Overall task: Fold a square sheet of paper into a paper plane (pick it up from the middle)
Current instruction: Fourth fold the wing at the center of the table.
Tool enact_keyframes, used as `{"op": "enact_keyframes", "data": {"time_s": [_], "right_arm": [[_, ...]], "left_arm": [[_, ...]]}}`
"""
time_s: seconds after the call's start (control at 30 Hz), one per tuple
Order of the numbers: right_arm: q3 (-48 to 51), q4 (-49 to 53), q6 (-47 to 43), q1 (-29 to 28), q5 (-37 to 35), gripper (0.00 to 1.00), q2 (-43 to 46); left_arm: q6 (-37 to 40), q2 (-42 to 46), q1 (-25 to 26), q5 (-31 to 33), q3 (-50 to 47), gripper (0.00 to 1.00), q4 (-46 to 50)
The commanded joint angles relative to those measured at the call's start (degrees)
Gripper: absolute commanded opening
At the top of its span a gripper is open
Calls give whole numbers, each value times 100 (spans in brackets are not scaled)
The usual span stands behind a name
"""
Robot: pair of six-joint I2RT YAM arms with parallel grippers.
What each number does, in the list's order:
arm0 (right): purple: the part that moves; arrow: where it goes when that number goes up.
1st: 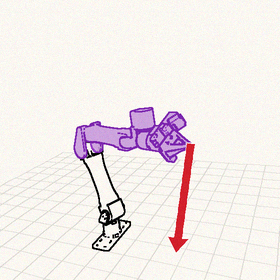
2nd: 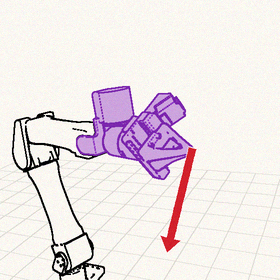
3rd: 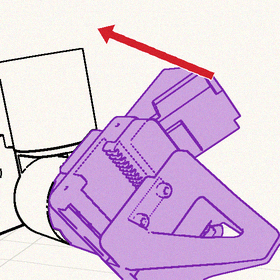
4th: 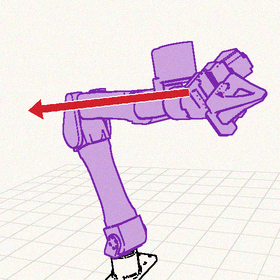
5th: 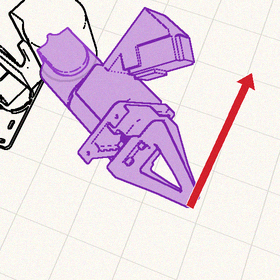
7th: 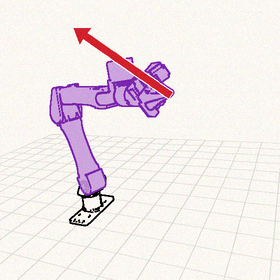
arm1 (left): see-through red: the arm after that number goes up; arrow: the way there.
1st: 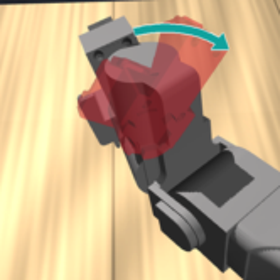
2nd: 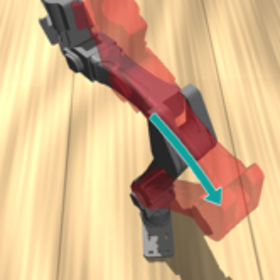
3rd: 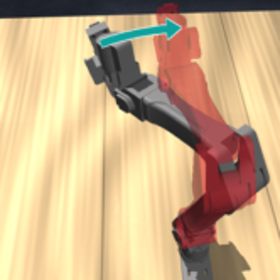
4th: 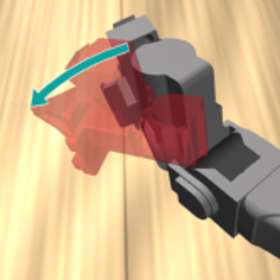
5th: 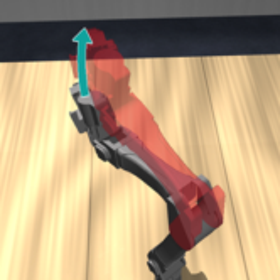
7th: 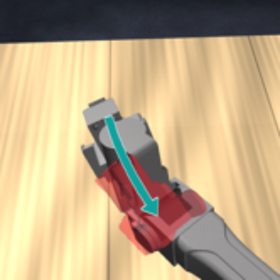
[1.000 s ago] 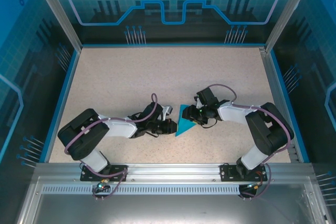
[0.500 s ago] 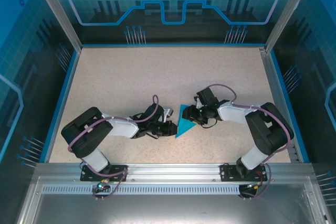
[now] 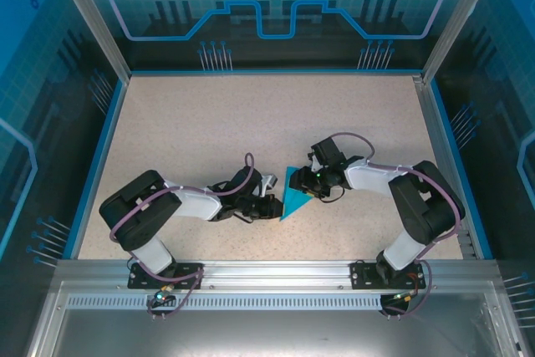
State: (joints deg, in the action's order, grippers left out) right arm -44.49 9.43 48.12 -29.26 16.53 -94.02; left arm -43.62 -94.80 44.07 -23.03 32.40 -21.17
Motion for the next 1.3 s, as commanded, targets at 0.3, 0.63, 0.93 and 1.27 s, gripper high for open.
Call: {"op": "enact_keyframes", "data": {"time_s": [0.3, 0.63, 0.93, 1.27], "right_arm": [[-88, 709, -122, -102, -571, 54, -416], [-511, 1351, -196, -307, -943, 54, -762], [-906, 1792, -89, -405, -1072, 60, -1125], [-1085, 2102, 176, -405, -1135, 63, -1433]], "left_arm": [[87, 531, 61, 297, 37, 25, 751], [-143, 1006, 49, 719, 29, 27, 397], [-281, 427, 50, 502, 198, 16, -323], [-298, 12, 53, 386, 376, 13, -624]]}}
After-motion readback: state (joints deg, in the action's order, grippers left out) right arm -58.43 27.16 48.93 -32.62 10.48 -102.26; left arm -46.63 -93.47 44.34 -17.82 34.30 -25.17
